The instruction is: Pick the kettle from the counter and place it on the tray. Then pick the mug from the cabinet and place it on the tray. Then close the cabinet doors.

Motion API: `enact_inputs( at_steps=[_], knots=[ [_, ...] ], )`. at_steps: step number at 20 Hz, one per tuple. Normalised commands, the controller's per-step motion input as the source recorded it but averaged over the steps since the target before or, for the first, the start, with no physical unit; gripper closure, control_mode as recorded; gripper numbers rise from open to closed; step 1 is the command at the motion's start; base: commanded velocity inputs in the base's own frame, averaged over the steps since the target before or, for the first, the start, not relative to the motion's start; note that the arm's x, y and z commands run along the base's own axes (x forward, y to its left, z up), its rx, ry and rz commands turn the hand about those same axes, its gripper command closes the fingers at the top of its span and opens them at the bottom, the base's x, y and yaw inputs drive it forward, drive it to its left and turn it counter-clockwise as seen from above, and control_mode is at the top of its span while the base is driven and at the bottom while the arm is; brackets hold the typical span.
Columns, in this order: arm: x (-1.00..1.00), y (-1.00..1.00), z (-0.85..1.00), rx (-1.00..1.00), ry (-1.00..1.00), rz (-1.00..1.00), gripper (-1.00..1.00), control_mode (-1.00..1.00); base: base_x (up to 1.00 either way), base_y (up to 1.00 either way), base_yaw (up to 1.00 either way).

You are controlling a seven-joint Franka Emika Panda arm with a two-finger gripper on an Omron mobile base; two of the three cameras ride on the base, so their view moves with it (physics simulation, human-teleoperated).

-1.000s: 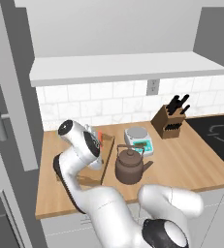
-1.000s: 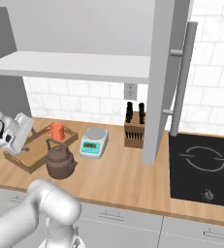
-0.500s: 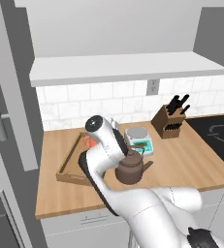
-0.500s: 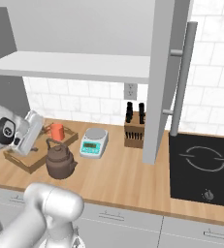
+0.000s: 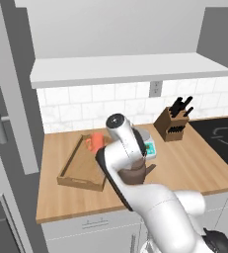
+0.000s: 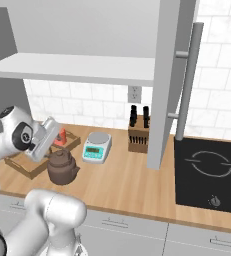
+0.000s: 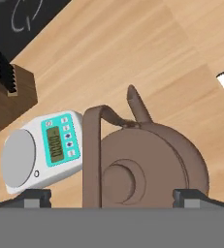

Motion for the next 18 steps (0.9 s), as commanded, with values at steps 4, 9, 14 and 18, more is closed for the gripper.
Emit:
enact_inputs(
  at_steps=[4,9,14,18],
  knots=[
    [0.35,-0.01,-0.07,0.06,0.07,-0.04,-1.0,-1.0,0.0,0.0,0.0],
    [0.32,0.0,-0.08,0.03,0.09,-0.03,-1.0,-1.0,0.0,0.0,0.0],
    [0.01,0.0,-0.19,0.04,0.03,0.0,-1.0,-1.0,0.0,0.0,0.0],
    [-0.01,-0.06,-0.26,0.05,0.0,0.0,1.0,-1.0,0.0,0.0,0.0]
  ],
)
